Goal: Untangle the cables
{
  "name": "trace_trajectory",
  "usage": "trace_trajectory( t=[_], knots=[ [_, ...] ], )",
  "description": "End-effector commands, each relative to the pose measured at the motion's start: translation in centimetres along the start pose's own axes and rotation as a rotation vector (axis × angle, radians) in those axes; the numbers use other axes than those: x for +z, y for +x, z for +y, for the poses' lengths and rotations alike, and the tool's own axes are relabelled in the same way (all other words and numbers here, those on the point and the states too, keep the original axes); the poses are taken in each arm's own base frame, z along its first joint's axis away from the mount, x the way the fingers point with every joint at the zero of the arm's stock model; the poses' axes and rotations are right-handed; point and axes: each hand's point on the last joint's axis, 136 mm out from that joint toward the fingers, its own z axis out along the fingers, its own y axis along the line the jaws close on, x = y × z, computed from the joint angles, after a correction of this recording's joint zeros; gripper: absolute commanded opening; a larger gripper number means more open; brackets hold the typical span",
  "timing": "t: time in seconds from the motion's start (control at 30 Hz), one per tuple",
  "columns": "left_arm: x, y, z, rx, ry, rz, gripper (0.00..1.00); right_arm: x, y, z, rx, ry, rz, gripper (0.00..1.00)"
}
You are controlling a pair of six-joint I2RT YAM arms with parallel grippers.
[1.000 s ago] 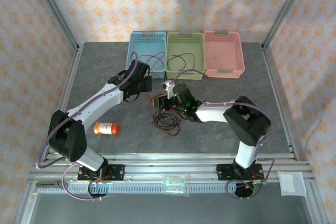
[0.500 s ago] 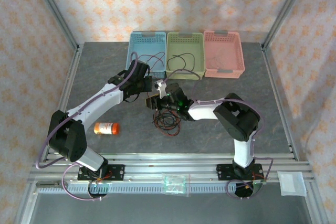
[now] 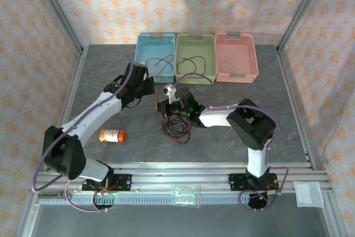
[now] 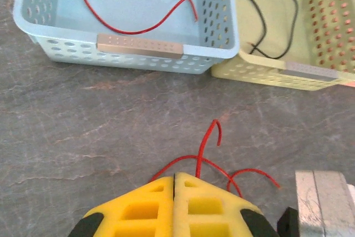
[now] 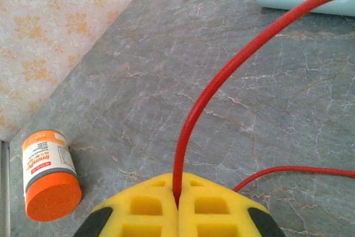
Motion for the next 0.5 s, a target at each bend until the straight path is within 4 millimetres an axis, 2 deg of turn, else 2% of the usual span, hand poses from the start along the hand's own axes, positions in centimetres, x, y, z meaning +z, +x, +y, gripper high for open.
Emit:
trace_trajectory(
  t=[0.0,0.07,0.17,0.3,0.47],
  knots=[
    [-0.9,-0.8,-1.2,-0.051,0.111,-0.045,0.10,-1.5,-3.0,1.9,-0.026,-0.018,-0.082,0.00],
    [-1.1,-0.7,-0.8,-0.076,0.125,-0.052,0.28,-1.9,-3.4,2.0,-0.027,-0.012,-0.096,0.00],
    [-1.0,0.1,-0.8,-0.109,0.183,-0.036,0.49,-2.5,-3.9,2.3,-0.028,-0.017,-0.111,0.00],
    [-0.3,1.4,-2.3,-0.129,0.298,0.010,0.58,-2.9,-4.0,2.8,-0.035,-0.031,-0.110,0.00],
    [0.7,2.2,-3.0,-0.128,0.348,0.035,0.60,-3.0,-3.7,2.9,-0.035,-0.039,-0.100,0.00]
  ],
)
